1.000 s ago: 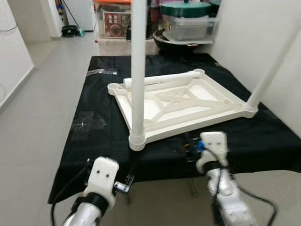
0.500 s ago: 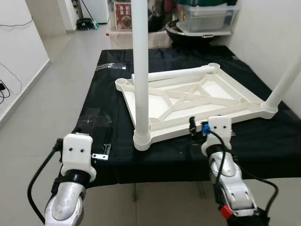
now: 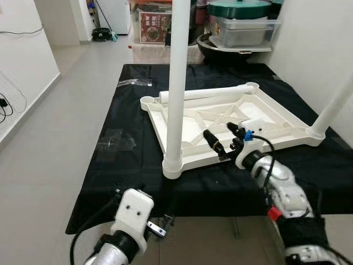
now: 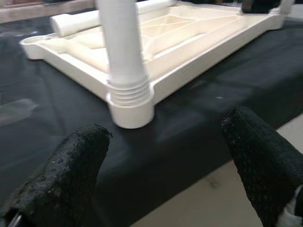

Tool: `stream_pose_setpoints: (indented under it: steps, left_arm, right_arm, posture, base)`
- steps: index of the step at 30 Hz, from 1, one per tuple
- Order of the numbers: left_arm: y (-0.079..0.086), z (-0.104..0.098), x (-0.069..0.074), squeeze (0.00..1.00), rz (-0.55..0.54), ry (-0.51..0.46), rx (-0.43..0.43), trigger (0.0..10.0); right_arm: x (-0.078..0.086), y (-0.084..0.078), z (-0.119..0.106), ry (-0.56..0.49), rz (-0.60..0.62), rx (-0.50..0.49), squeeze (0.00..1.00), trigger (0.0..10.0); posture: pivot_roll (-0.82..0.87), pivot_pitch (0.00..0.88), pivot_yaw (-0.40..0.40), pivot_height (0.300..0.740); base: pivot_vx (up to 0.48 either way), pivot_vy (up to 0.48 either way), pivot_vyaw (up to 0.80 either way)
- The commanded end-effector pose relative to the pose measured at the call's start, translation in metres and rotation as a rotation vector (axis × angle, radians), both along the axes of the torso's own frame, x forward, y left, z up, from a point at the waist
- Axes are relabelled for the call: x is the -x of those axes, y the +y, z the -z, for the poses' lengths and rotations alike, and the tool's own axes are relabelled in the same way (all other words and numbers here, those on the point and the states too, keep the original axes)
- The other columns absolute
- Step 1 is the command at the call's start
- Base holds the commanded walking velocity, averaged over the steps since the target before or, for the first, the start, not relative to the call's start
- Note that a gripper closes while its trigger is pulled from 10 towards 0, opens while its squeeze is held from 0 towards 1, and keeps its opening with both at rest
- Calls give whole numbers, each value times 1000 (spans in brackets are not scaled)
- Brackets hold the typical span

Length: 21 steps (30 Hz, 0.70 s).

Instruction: Building children table

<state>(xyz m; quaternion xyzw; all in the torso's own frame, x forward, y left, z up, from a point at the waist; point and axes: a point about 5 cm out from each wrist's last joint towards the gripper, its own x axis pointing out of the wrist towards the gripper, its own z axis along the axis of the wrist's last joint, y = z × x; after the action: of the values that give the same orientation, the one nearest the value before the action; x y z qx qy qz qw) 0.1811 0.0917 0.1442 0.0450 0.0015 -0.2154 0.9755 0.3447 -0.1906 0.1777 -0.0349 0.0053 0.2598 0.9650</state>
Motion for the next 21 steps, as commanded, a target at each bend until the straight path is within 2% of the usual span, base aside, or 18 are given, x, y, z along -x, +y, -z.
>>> stream_pose_setpoints:
  steps: [1, 2, 4, 5, 7, 11, 13, 14, 15, 16, 19, 21]
  left_arm:
    - [0, 6, 2, 0, 16, 37, -12, 10000]
    - [0, 6, 2, 0, 16, 37, -12, 10000]
    - [-2, 6, 4, 0, 26, 38, -11, 10000]
    - [-2, 6, 4, 0, 26, 38, -11, 10000]
    - [-2, 5, 6, 0, 35, 33, -17, 10000]
    - [-2, 4, 7, 0, 39, 31, -20, 10000]
    - [-3, 2, 8, 0, 43, 18, -20, 10000]
    - [-3, 0, 9, 0, 42, 5, -17, 10000]
    - [-3, 0, 9, 0, 42, 5, -17, 10000]
    - [-2, -3, 10, 0, 42, -17, -16, 10000]
    - [-2, -5, 10, 0, 41, -33, -18, 10000]
    - [-2, -7, 10, 0, 36, -49, -21, 10000]
  right_arm:
    - [1, -10, 3, 64, -81, 12, 0, 10000]
    - [1, -10, 3, 64, -81, 12, 0, 10000]
    - [14, -24, 5, 141, -304, 93, 0, 10000]
    - [14, -24, 5, 141, -304, 93, 0, 10000]
    - [28, -24, 1, 189, -515, 65, 0, 10000]
    - [30, -22, -2, 192, -564, 39, 0, 10000]
    - [25, -17, -7, 157, -564, 18, 0, 10000]
    - [19, -10, -13, 118, -573, -7, 0, 10000]
    - [19, -10, -13, 118, -573, -7, 0, 10000]
    - [13, -2, -19, 83, -568, -25, 0, 10000]
    - [7, 5, -23, 59, -577, -26, 0, 10000]
    - [0, 16, -28, 37, -574, -33, 0, 10000]
  posture:
    - [128, 101, -63, 740]
    - [128, 101, -63, 740]
    - [131, 112, -58, 740]
    - [131, 112, -58, 740]
    - [131, 119, -53, 740]
    - [131, 119, -53, 740]
    - [135, 124, -52, 740]
    - [139, 124, -53, 740]
    - [139, 124, -53, 740]
    - [143, 127, -52, 740]
    - [142, 127, -56, 740]
    - [143, 126, -60, 740]
  base:
    - [0, 0, 0]
    - [0, 0, 0]
    - [0, 0, 0]
    - [0, 0, 0]
    - [0, 0, 0]
    - [0, 0, 0]
    - [0, 0, 0]
    - [0, 0, 0]
    - [0, 0, 0]
    - [0, 0, 0]
    - [0, 0, 0]
    - [0, 0, 0]
